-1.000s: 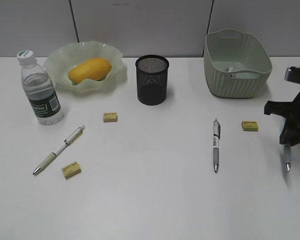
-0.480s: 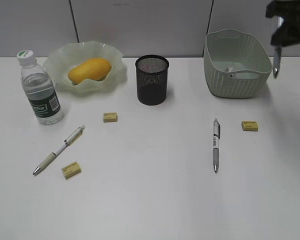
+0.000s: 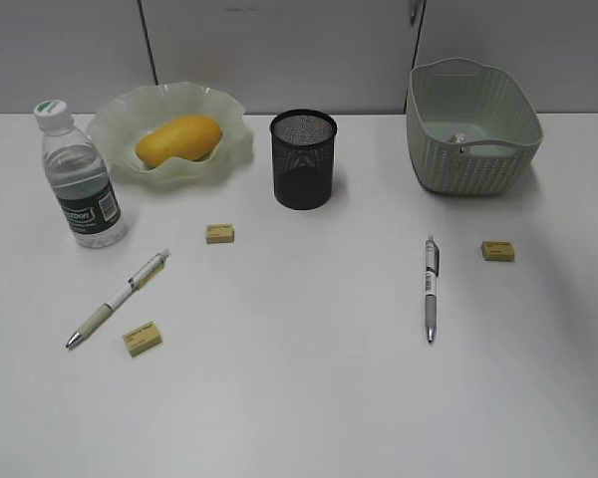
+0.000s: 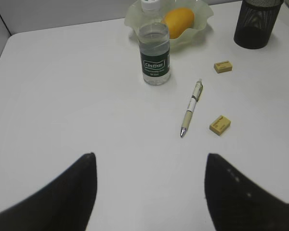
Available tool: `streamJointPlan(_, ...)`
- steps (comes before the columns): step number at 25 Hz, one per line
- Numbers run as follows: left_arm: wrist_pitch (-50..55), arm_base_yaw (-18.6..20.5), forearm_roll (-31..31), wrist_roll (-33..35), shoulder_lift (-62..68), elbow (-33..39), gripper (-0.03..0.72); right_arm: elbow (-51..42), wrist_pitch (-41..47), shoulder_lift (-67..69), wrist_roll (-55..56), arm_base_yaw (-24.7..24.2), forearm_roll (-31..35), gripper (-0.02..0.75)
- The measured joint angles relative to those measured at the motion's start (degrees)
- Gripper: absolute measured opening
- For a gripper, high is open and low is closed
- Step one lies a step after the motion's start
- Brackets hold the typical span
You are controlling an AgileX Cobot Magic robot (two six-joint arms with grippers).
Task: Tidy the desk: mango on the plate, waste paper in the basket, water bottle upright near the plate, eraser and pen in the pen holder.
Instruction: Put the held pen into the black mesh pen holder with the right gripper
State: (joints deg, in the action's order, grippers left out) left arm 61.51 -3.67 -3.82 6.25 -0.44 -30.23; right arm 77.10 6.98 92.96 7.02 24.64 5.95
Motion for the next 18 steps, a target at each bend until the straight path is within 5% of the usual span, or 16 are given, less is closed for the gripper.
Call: streamJointPlan(18, 0.0, 0.0, 0.0, 0.0, 0.0, 0.0, 0.531, 0.05, -24.09, 18.87, -0.11, 5.49, -3.75, 0.118)
